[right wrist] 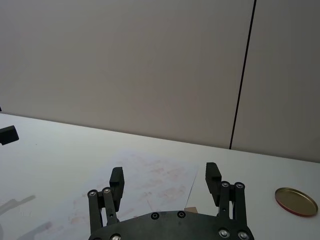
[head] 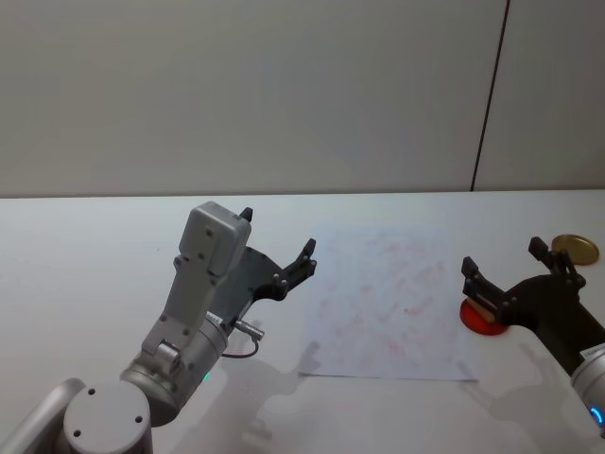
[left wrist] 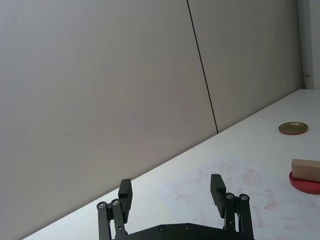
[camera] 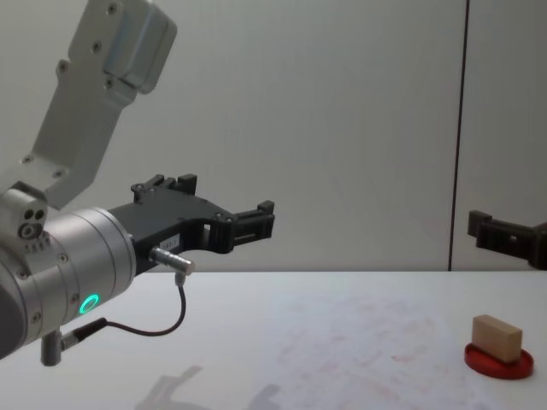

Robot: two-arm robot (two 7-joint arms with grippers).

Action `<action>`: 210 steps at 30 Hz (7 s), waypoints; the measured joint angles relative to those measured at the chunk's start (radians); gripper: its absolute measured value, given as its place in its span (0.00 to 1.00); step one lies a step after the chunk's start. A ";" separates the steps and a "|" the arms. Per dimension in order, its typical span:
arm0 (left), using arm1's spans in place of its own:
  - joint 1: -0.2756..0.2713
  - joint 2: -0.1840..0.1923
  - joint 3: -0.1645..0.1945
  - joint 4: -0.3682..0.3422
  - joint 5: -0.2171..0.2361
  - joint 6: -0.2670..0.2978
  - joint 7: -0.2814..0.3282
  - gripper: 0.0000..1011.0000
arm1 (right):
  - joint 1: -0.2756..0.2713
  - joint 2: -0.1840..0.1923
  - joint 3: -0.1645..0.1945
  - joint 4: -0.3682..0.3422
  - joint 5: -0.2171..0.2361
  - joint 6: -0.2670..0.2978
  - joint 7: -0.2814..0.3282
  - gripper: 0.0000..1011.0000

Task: Use the one hand to pick up the stamp and affix it onto the A4 paper.

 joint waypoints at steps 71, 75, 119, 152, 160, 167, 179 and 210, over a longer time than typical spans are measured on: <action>0.000 0.000 0.000 0.000 0.000 0.000 0.000 0.98 | 0.102 0.028 0.039 0.198 -0.013 0.147 0.138 0.99; 0.000 0.000 0.000 0.000 0.000 0.000 0.000 0.98 | 0.122 0.021 0.037 0.230 -0.017 0.164 0.151 0.99; 0.000 0.000 0.000 0.000 0.000 0.000 0.000 0.98 | 0.239 -0.038 0.006 0.433 -0.052 0.164 0.214 0.43; 0.000 0.000 0.000 0.000 0.000 0.000 0.000 0.98 | 0.216 -0.054 -0.041 0.339 -0.108 0.059 0.305 0.21; 0.000 0.000 0.000 0.000 0.000 0.000 0.000 0.98 | 0.212 -0.080 -0.080 0.313 -0.131 0.099 0.349 0.21; 0.000 0.000 0.000 0.000 0.000 0.000 0.000 0.98 | 0.213 -0.100 -0.106 0.309 -0.155 0.128 0.367 0.21; 0.000 0.000 0.000 0.000 0.000 0.000 0.000 0.98 | 0.232 -0.130 -0.136 0.338 -0.194 0.162 0.367 0.21; 0.000 0.000 0.000 0.000 0.000 0.000 0.000 0.98 | 0.268 -0.148 -0.149 0.393 -0.230 0.220 0.390 0.21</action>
